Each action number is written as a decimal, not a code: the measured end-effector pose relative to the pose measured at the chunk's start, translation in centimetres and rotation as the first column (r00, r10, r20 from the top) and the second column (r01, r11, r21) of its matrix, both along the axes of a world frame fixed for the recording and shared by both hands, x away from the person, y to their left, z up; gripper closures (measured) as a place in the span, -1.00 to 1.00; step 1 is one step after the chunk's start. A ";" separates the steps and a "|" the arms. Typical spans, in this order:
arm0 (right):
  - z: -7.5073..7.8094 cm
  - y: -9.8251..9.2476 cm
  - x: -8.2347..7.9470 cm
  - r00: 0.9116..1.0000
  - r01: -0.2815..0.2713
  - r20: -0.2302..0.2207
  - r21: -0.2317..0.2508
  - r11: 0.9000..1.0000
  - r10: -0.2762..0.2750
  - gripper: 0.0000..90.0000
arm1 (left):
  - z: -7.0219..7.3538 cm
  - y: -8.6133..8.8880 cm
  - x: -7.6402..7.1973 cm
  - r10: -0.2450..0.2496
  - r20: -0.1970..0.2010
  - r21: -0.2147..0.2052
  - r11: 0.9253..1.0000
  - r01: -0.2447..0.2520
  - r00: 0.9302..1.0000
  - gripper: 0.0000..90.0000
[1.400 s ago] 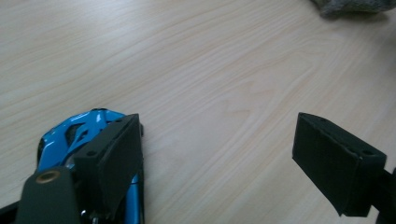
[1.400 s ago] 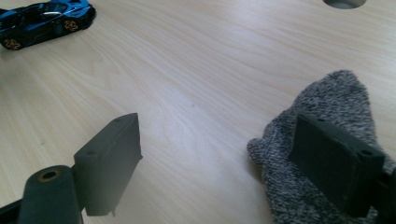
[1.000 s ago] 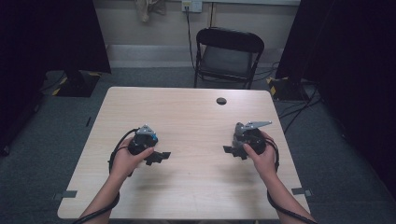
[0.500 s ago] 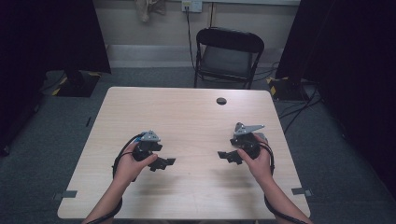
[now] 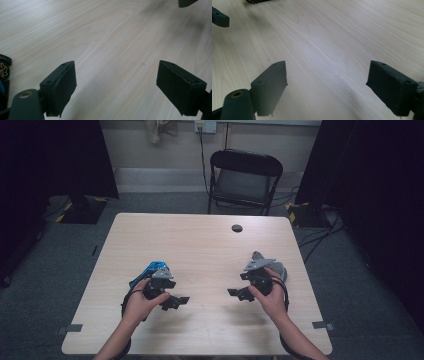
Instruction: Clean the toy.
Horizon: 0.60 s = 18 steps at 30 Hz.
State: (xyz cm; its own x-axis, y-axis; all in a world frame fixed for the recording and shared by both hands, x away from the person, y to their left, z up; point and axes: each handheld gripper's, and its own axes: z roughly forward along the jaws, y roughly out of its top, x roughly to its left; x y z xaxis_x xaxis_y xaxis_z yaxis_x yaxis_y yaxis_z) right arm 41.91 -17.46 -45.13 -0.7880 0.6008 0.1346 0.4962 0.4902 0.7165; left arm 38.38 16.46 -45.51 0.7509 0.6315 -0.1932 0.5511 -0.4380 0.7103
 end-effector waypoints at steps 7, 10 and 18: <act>-0.6 0.5 -0.7 1.000 -0.026 -0.006 -0.011 1.000 0.026 -0.66 | -0.3 -0.5 -0.7 -0.026 0.004 0.023 0.999 0.025 1.000 -0.65; -0.8 0.6 -1.0 0.999 -0.035 -0.011 -0.009 0.999 0.035 -0.66 | -0.7 -0.5 -0.9 -0.034 -0.004 0.029 0.999 0.034 0.999 -0.65; -1.5 0.5 -1.7 0.999 -0.045 -0.030 0.000 0.999 0.045 -0.65 | -1.4 -0.5 -1.4 -0.055 -0.009 0.037 0.998 0.055 0.998 -0.65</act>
State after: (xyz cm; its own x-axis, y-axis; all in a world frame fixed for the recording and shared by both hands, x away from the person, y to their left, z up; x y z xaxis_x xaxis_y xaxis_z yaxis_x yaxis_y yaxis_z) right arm 40.26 -16.91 -46.66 -0.8098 0.5651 0.1579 0.4948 0.5132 0.7012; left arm 36.94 15.91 -46.88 0.7832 0.5961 -0.1770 0.5312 -0.4935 0.6886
